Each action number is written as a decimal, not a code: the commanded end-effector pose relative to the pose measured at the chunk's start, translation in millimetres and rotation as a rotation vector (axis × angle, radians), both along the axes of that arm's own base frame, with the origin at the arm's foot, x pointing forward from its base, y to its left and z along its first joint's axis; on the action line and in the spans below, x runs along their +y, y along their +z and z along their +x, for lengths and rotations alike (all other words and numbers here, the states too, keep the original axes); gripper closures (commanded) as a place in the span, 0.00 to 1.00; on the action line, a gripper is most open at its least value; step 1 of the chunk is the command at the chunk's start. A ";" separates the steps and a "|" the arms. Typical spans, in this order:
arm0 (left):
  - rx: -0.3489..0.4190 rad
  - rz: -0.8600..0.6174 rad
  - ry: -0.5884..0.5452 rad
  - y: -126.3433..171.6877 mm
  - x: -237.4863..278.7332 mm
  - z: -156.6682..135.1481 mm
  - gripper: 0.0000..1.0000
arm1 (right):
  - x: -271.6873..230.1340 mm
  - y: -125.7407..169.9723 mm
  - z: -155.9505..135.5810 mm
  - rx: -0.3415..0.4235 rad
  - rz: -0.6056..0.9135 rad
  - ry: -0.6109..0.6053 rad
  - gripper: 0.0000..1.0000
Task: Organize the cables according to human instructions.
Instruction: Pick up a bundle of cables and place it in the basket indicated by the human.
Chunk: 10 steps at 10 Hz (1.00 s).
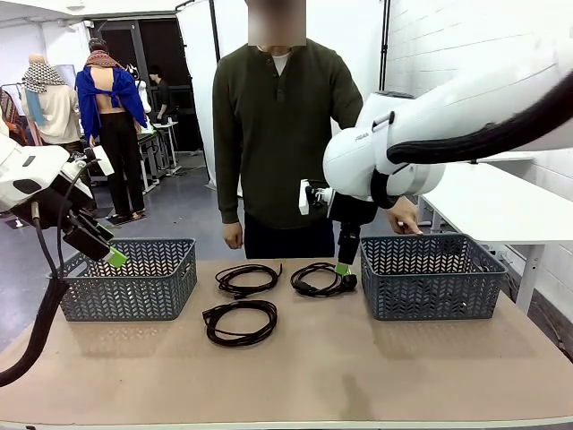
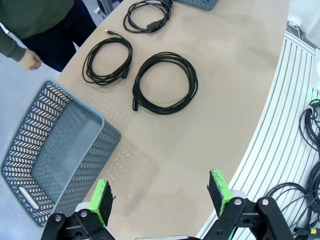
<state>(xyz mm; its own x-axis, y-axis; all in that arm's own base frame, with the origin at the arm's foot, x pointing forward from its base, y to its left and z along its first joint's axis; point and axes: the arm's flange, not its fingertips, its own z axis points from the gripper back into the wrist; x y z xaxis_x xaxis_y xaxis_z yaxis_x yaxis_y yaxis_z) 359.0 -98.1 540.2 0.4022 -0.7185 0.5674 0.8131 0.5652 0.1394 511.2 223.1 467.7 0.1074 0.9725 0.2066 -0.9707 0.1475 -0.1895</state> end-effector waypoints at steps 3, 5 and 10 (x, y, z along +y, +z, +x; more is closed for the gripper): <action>-0.014 -0.019 -0.008 -3.1 1.6 1.3 0.00 | 8.1 -15.3 54.5 0.026 -0.113 0.178 0.00; -0.014 -0.019 -0.008 -3.1 1.6 1.3 0.00 | 14.5 -27.2 66.4 0.068 -0.145 0.193 0.00; -0.014 -0.019 -0.008 -3.1 1.6 1.3 0.00 | 13.8 -34.5 61.0 0.064 -0.127 0.170 0.00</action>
<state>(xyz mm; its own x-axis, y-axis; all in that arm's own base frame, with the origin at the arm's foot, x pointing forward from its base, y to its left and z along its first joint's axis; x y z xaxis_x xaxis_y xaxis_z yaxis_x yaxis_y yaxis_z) 359.0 -98.1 540.1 0.4023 -0.7186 0.5673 0.8131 0.5652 0.1393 574.5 239.8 432.2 -0.0587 0.9954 0.0763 -0.9904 -0.0484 -0.1296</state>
